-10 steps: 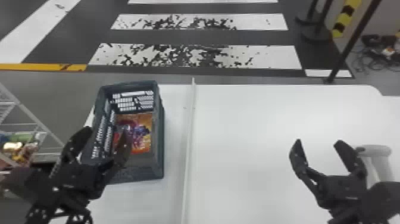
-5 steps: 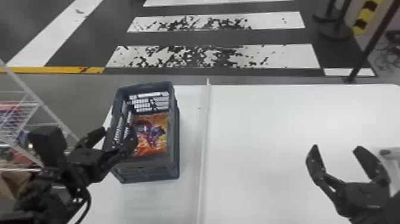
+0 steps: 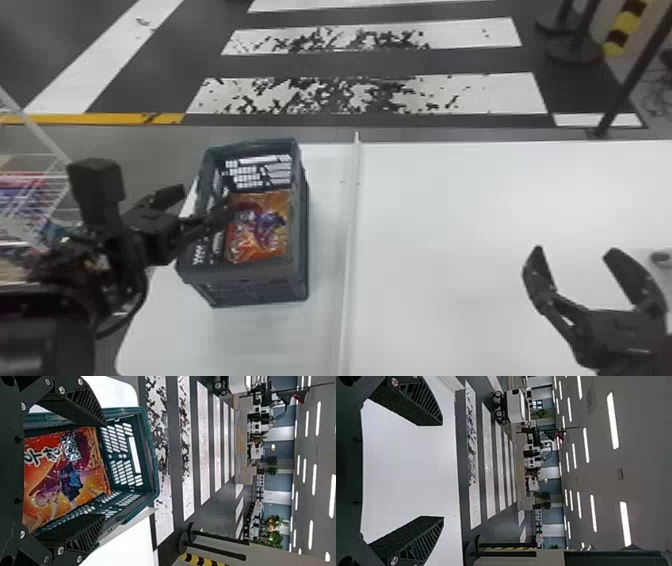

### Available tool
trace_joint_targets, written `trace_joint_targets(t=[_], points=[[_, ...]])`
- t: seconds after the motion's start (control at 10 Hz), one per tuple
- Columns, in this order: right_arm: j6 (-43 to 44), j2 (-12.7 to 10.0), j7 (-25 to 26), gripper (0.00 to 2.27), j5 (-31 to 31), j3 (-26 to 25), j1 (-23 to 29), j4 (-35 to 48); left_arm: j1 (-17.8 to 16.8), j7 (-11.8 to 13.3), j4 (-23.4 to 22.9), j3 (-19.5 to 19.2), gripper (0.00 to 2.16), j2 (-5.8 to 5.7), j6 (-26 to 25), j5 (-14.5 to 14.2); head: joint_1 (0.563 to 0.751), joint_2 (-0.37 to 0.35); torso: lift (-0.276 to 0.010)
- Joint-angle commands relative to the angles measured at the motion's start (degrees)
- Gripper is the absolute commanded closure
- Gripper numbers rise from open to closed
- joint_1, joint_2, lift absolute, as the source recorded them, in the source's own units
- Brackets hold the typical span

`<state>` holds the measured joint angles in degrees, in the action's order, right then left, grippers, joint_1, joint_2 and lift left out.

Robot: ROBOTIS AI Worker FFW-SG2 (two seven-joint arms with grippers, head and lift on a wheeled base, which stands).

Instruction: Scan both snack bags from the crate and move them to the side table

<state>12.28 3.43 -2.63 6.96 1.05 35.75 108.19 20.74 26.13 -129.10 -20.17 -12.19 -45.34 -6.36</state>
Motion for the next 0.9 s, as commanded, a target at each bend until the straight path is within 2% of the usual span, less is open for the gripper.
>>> trace_joint_targets(t=[0.0, 0.2, 0.4, 0.5, 0.8], points=[[-0.29, 0.00, 0.00, 0.09, -0.02, -0.09, 0.20, 0.00, -2.28, 1.99, 2.19, 1.88, 0.19, -2.67, -0.85, 3.20, 0.695, 0.162, -0.075], [-0.64, 0.00, 0.00, 0.09, -0.19, 0.00, 0.37, 0.09, -5.62, 5.86, 5.53, 3.03, 0.19, -4.95, -2.08, 6.36, 0.695, 0.162, -0.075], [-0.46, 0.00, 0.00, 0.09, -0.19, -0.09, 0.99, 0.44, -9.23, 7.88, 10.01, 5.40, 0.19, -6.10, -1.90, 8.38, 0.695, 0.162, -0.075], [-0.64, 0.00, 0.00, 0.09, -0.19, -0.18, 1.34, 0.70, -10.72, 8.50, 12.21, 7.25, 0.19, -6.97, -1.90, 10.40, 0.695, 0.161, -0.075], [-0.46, -0.53, 0.00, 0.09, -0.37, -0.18, 1.87, 1.06, -15.90, 12.54, 18.62, 13.13, 0.19, -9.00, -0.85, 14.98, 0.695, 0.148, -0.075]])
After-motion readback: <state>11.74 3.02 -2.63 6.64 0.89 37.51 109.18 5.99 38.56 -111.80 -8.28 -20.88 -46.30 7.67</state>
